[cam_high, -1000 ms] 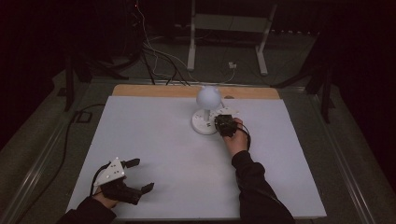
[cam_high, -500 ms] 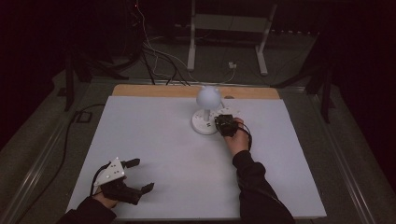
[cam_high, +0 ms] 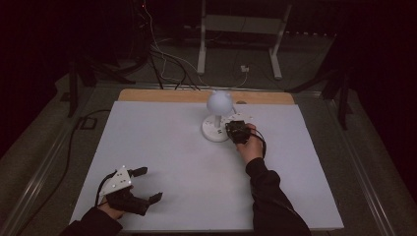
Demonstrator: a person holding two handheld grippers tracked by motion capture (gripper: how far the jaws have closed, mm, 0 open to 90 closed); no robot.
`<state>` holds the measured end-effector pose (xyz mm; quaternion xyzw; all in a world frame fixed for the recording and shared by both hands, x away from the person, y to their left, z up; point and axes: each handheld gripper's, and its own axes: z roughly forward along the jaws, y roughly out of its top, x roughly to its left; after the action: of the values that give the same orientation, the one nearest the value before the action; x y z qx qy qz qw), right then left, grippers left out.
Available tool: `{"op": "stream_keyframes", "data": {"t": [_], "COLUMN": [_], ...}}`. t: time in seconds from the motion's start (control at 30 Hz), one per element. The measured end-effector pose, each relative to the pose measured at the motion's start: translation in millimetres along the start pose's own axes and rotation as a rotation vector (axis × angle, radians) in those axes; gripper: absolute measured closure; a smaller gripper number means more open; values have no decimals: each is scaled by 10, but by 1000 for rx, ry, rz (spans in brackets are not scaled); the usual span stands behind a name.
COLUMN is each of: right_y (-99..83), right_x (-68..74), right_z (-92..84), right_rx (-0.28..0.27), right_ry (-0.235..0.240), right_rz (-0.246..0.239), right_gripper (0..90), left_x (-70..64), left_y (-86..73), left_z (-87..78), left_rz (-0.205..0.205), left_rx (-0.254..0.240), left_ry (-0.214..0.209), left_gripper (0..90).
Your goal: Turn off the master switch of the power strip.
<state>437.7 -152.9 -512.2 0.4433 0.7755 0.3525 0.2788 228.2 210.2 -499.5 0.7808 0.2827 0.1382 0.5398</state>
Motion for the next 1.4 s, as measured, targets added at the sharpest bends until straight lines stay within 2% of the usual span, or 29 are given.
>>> {"op": "stream_keyframes", "data": {"t": [0.07,0.27,0.33,0.5,0.67,0.9,1.03,1.13,1.4], "right_y": [3,-2,-12,-18,-43,-21,-13,6,-3], "right_x": [3,7,-5,-16,-33,1,3,12,10], "right_z": [5,10,10,12,19,18,18,18,17], "right_rx": [0,-5,-12,-16,-24,-10,-7,7,0], "right_ry": [0,0,8,16,27,6,5,-1,0], "right_rz": [14,4,19,17,34,1,3,-27,-14], "right_gripper": [900,900,900,900,900,900,900,900,900], "left_x": [-1,-1,-1,-4,-2,-1,3,2,7], "left_y": [1,-1,-1,-1,-2,-2,-3,-1,0], "left_z": [-2,0,0,2,2,1,0,-3,-5], "left_rz": [3,1,1,2,0,-2,-3,-1,0], "left_rx": [-1,-2,-2,0,-1,-2,-2,-3,-4], "left_ry": [2,0,-1,-2,-2,-3,-3,-3,-3], "left_gripper": [3,3,3,3,3,3,3,3,3]}}
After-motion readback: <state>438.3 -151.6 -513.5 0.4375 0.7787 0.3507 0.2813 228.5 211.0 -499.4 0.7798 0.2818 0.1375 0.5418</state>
